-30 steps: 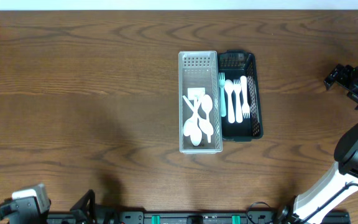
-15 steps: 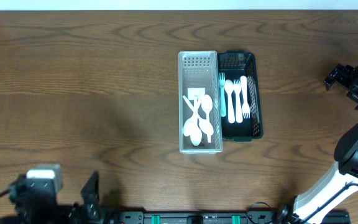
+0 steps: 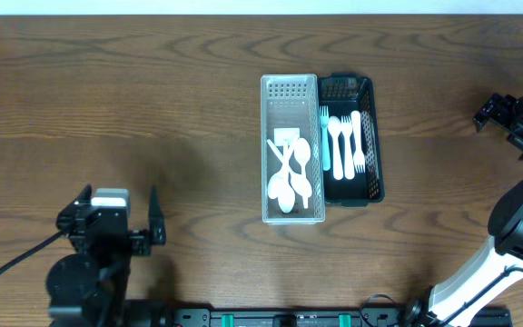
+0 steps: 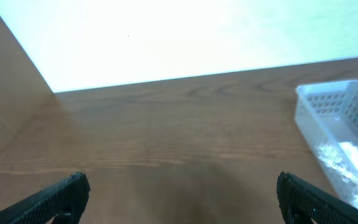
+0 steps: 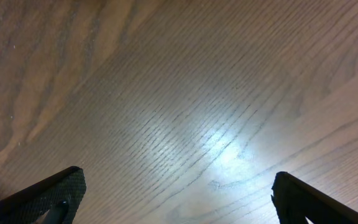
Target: Pack container
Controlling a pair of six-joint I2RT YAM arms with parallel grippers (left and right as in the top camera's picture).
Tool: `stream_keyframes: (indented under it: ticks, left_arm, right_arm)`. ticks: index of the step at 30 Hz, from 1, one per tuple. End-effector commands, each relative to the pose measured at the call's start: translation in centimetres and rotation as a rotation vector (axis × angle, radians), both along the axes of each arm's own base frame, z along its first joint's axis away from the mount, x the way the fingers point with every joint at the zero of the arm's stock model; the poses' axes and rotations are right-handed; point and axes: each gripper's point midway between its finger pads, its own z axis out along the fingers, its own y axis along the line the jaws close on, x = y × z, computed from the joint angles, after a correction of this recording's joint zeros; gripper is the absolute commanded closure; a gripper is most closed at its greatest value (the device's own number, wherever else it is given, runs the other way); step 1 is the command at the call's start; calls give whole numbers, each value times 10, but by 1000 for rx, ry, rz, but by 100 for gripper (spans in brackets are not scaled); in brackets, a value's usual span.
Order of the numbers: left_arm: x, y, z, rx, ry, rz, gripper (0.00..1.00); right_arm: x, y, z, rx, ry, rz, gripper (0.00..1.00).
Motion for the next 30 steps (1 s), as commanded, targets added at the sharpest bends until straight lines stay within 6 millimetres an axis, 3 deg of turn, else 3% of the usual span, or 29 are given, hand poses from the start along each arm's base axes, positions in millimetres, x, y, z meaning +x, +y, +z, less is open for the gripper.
stream_keyframes:
  ticks: [1,8,23,30]
  left_arm:
    - [13,2,-21,37,-47,-4,2]
    - [23,3,-53,29,-93,-8,2]
    - [24,14,-91,31,-108,35,2]
    - [27,14,-131,16,-25,37,2]
  right_arm:
    - [2,2,2,-6,-5,18,1]
    - [2,2,2,-6,-5,18,1]
    - [2,2,2,-6,-5,18,1]
    - [2,2,2,-6,-5,18,1]
